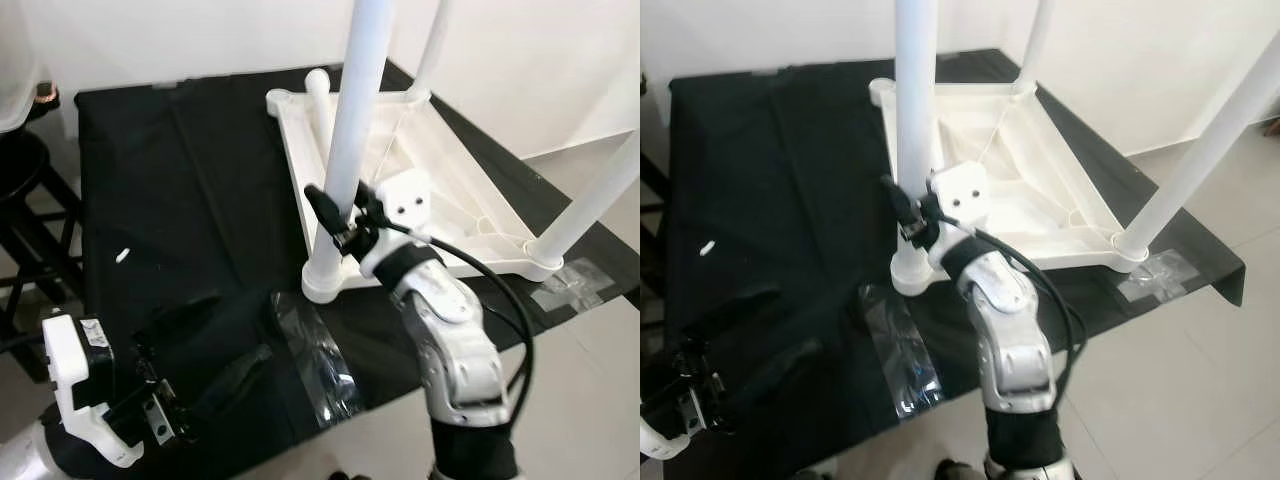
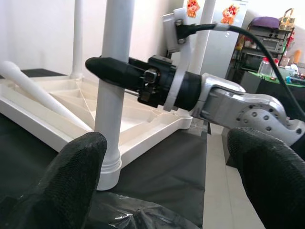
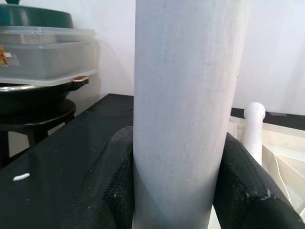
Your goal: Building children table
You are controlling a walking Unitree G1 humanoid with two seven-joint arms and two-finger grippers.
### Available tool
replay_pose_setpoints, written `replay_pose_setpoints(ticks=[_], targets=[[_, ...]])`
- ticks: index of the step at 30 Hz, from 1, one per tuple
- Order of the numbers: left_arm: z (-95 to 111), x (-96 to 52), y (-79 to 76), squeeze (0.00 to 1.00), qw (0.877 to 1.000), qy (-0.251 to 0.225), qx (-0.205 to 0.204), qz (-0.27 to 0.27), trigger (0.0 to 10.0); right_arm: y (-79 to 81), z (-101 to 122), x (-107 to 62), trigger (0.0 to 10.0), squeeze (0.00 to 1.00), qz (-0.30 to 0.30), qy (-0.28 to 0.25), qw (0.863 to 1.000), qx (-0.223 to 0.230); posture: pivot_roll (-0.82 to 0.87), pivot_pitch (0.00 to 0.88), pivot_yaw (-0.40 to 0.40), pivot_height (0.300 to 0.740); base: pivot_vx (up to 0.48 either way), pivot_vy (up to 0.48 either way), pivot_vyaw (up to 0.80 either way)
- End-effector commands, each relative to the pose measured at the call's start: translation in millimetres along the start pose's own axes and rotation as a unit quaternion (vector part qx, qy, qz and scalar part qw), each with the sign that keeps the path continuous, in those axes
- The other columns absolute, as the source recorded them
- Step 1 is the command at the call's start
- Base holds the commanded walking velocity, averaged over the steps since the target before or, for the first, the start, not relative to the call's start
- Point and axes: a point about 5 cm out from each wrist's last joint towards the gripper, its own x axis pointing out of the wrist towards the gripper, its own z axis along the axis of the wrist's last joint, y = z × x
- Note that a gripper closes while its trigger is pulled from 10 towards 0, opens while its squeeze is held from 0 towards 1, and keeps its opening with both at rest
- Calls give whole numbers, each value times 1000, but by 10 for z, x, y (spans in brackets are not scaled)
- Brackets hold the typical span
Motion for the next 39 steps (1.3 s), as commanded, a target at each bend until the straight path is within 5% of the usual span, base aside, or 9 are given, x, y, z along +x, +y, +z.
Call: replay_pose_setpoints(ticks=[1, 3, 5, 6, 9, 10, 22, 23, 39], targets=[[-37, 6, 11, 0, 1000, 9, -2, 0, 10000, -60, -341, -36, 0, 0, -21, 91, 995, -17, 130, 194, -113, 740, 0, 0, 0], [-36, 8, 24, 0, 1000, 9, -1, 0, 10000, -52, -333, -25, 0, 0, -19, 91, 996, -19, 129, 189, -115, 740, 0, 0, 0], [-37, 9, 34, 0, 1000, 9, 0, 1, 10000, -44, -327, -20, 2784, 0, -19, 90, 996, -20, 128, 186, -113, 740, 0, 0, 0], [-38, 12, 42, 0, 1000, 9, 1, 0, 10000, -32, -314, -20, 10000, 0, -21, 90, 995, -21, 130, 182, -108, 740, 0, 0, 0], [-43, 23, 56, 0, 1000, 9, 3, -2, 10000, -40, -279, -28, 10000, 0, -25, 85, 996, -22, 128, 171, -105, 740, 0, 0, 0], [-46, 30, 66, 0, 1000, 8, 3, -3, 10000, -31, -225, -33, 10000, 1000, -27, 77, 997, -14, 121, 165, -101, 740, 0, 0, 0], [-96, 46, 65, 0, 1000, 8, -3, -8, 10000, -308, 120, 231, 10000, 1000, 154, 1, 988, -20, 118, 164, -98, 740, 0, 0, 0], [-94, 34, 62, 0, 1000, 9, -3, -7, 10000, -345, 132, 253, 10000, 0, 207, 3, 978, -41, 124, 168, -96, 740, 0, 0, 0], [-69, -68, 14, 0, 1000, 24, -2, 9, 10000, -524, 339, 595, 10000, 0, 407, -8, 913, -10, 168, 197, -112, 740, 0, 0, 0]])
